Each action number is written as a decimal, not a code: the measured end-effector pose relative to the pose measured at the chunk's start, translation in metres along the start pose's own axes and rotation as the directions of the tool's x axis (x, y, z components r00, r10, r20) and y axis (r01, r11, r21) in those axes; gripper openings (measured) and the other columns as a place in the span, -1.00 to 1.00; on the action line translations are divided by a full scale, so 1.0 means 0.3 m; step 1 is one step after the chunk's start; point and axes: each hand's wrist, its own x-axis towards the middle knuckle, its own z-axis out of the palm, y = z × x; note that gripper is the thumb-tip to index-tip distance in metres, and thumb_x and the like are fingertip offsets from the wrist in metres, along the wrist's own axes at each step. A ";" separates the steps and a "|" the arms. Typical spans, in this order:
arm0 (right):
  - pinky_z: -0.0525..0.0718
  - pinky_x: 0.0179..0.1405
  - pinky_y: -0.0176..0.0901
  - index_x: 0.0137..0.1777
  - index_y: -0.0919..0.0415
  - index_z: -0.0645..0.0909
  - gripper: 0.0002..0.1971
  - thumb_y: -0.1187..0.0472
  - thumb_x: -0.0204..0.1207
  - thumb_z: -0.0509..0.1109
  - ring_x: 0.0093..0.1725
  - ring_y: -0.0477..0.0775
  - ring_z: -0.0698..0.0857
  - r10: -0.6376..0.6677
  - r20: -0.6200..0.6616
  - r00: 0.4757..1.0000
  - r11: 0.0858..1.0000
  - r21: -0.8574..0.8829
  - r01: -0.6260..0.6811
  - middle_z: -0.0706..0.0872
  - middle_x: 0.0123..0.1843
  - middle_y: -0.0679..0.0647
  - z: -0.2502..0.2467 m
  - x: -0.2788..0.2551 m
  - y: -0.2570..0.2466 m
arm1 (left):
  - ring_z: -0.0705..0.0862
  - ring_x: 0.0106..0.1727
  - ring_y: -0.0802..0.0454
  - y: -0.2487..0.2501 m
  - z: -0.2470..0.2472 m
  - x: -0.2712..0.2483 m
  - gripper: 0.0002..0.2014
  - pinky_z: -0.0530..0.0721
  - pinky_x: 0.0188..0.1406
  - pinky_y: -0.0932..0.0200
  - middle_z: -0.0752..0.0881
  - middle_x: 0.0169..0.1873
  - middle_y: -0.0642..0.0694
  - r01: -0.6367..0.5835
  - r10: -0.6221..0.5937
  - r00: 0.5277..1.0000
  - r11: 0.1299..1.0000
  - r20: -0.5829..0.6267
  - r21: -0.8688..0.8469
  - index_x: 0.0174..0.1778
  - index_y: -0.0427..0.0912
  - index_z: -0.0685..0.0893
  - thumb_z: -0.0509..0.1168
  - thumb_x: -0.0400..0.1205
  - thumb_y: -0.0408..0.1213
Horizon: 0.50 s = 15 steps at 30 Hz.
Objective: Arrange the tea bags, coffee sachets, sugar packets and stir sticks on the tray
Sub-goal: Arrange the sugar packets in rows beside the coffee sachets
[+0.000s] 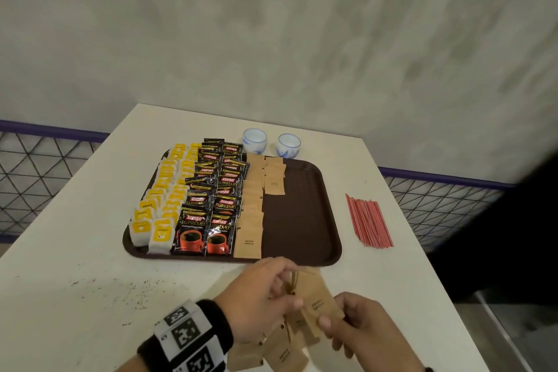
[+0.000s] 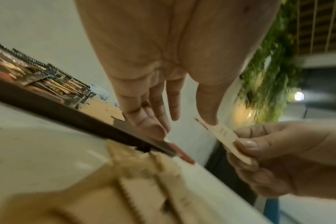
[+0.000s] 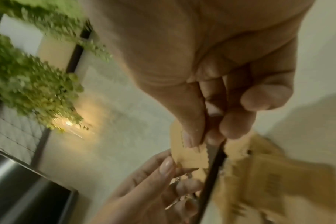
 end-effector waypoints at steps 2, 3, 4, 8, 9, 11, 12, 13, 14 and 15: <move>0.52 -0.36 -0.09 -0.30 0.17 0.66 -0.86 0.22 0.42 0.54 -0.39 0.09 0.64 -0.071 -0.010 0.997 0.993 0.098 0.071 0.73 -0.43 0.16 -0.013 -0.025 -0.037 | 0.66 0.05 0.10 0.037 -0.006 -0.008 -0.69 0.69 0.09 0.18 0.65 0.00 0.18 -0.047 0.049 0.999 0.970 0.000 -0.237 0.20 0.24 0.59 0.38 0.57 -0.14; 0.52 -0.36 -0.08 -0.31 0.16 0.67 -0.87 0.21 0.41 0.54 -0.38 0.10 0.63 -0.101 -0.014 0.995 0.985 0.139 0.102 0.73 -0.42 0.17 -0.015 -0.035 -0.054 | 0.70 0.00 0.02 0.054 -0.012 -0.012 -0.73 0.72 -0.01 0.13 0.69 -0.06 0.13 -0.069 0.076 0.997 0.934 0.004 -0.352 0.15 0.20 0.64 0.37 0.58 -0.21; 0.52 -0.36 -0.09 -0.31 0.15 0.68 -0.88 0.19 0.39 0.53 -0.38 0.10 0.63 -0.123 -0.011 0.992 0.975 0.185 0.123 0.72 -0.42 0.17 -0.013 -0.045 -0.073 | 0.72 -0.08 -0.05 0.069 -0.019 -0.015 -0.78 0.73 -0.13 0.11 0.72 -0.11 0.06 -0.087 0.096 0.995 0.899 0.000 -0.430 0.09 0.10 0.68 0.36 0.60 -0.29; 0.60 -0.37 -0.11 -0.23 0.22 0.77 -0.67 -0.08 0.28 0.52 -0.34 0.20 0.64 -0.160 0.012 0.987 0.871 0.473 0.135 0.72 -0.33 0.30 0.007 -0.073 -0.129 | 0.69 -0.28 -0.09 0.095 -0.061 -0.024 -0.88 0.69 -0.30 0.13 0.75 -0.21 -0.23 -0.140 0.123 0.990 0.795 -0.069 -0.591 -0.02 -0.24 0.72 0.33 0.59 -0.48; 0.62 -0.39 -0.07 -0.19 0.26 0.79 -0.61 -0.13 0.34 0.51 -0.33 0.24 0.66 -0.136 0.038 0.990 0.801 0.592 0.087 0.73 -0.27 0.35 0.010 -0.071 -0.138 | 0.70 -0.29 -0.09 0.091 -0.072 -0.025 -0.89 0.70 -0.29 0.15 0.75 -0.22 -0.25 -0.153 0.129 0.988 0.766 -0.083 -0.624 -0.02 -0.31 0.71 0.33 0.58 -0.51; 0.69 -0.44 -0.01 -0.13 0.36 0.79 -0.46 -0.21 0.46 0.39 -0.33 0.33 0.73 -0.083 0.163 0.983 0.645 0.761 -0.072 0.75 -0.12 0.45 0.014 -0.067 -0.151 | 0.73 -0.31 -0.09 0.086 -0.096 -0.029 -0.89 0.69 -0.29 0.19 0.78 -0.24 -0.24 -0.170 0.158 0.984 0.709 -0.081 -0.684 -0.03 -0.43 0.68 0.33 0.56 -0.57; 0.71 -0.44 0.01 -0.13 0.39 0.78 -0.39 -0.26 0.40 0.37 -0.32 0.35 0.75 -0.092 0.234 0.968 0.591 0.795 -0.136 0.74 -0.06 0.48 0.015 -0.064 -0.154 | 0.74 -0.30 -0.07 0.082 -0.105 -0.032 -0.90 0.68 -0.28 0.22 0.78 -0.26 -0.22 -0.172 0.172 0.982 0.691 -0.071 -0.702 -0.05 -0.44 0.69 0.33 0.54 -0.58; 0.73 -0.44 0.01 -0.13 0.42 0.77 -0.39 -0.24 0.33 0.45 -0.31 0.36 0.75 -0.124 0.271 0.955 0.570 0.807 -0.155 0.73 -0.03 0.50 0.014 -0.056 -0.153 | 0.74 -0.28 -0.05 0.075 -0.113 -0.032 -0.90 0.68 -0.26 0.23 0.78 -0.26 -0.21 -0.175 0.183 0.981 0.686 -0.065 -0.706 -0.07 -0.44 0.71 0.35 0.53 -0.58; 0.73 -0.43 -0.01 -0.11 0.44 0.76 -0.41 -0.15 0.19 0.60 -0.30 0.35 0.75 -0.162 0.283 0.945 0.587 0.798 -0.138 0.72 -0.02 0.50 0.011 -0.047 -0.153 | 0.74 -0.24 -0.04 0.068 -0.119 -0.031 -0.90 0.67 -0.21 0.23 0.78 -0.26 -0.21 -0.180 0.190 0.980 0.697 -0.063 -0.694 -0.09 -0.43 0.73 0.37 0.51 -0.58; 0.72 -0.42 -0.05 -0.10 0.45 0.73 -0.37 -0.04 -0.01 0.75 -0.31 0.31 0.74 -0.184 0.279 0.943 0.636 0.765 -0.103 0.73 -0.03 0.48 0.007 -0.038 -0.148 | 0.73 -0.20 -0.02 0.062 -0.124 -0.030 -0.90 0.67 -0.17 0.24 0.78 -0.25 -0.21 -0.188 0.195 0.979 0.717 -0.065 -0.672 -0.11 -0.43 0.75 0.39 0.50 -0.58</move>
